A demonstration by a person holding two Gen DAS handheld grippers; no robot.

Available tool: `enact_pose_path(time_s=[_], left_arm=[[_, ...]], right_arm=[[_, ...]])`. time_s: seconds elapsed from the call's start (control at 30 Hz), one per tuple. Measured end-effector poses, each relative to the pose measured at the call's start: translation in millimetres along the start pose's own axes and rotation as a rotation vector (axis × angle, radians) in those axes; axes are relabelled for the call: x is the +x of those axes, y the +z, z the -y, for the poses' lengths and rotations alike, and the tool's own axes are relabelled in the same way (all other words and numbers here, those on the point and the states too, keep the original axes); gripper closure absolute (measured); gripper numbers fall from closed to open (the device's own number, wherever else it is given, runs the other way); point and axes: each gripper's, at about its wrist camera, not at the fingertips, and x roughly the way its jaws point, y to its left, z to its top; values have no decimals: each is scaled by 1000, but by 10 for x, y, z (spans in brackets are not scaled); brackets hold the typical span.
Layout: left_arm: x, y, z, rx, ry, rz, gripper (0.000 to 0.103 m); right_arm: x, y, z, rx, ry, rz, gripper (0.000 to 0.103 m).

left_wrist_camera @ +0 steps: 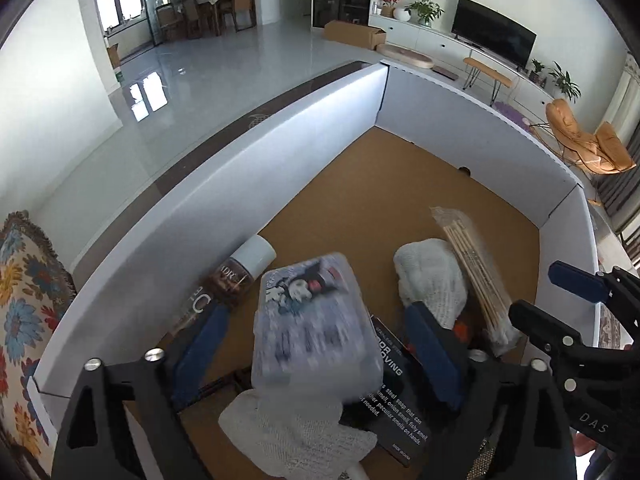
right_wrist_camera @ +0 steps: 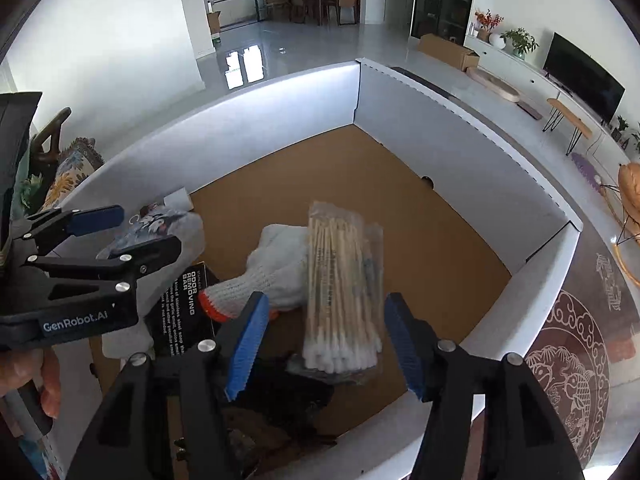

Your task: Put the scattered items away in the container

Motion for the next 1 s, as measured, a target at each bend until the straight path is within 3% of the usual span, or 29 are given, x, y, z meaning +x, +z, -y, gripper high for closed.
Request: enact_pose_path(time_s=[0.17, 0.53, 1.0], left_arm=[[-328, -128, 58, 2, 48, 72, 0], [-1084, -289, 248, -14, 42, 185, 0], [-1456, -415, 492, 35, 90, 245, 0]], right_arm=[[-173, -53, -11, -22, -25, 53, 42], [-788, -361, -93, -26, -46, 139, 42], [-1019, -585, 63, 21, -40, 155, 42]])
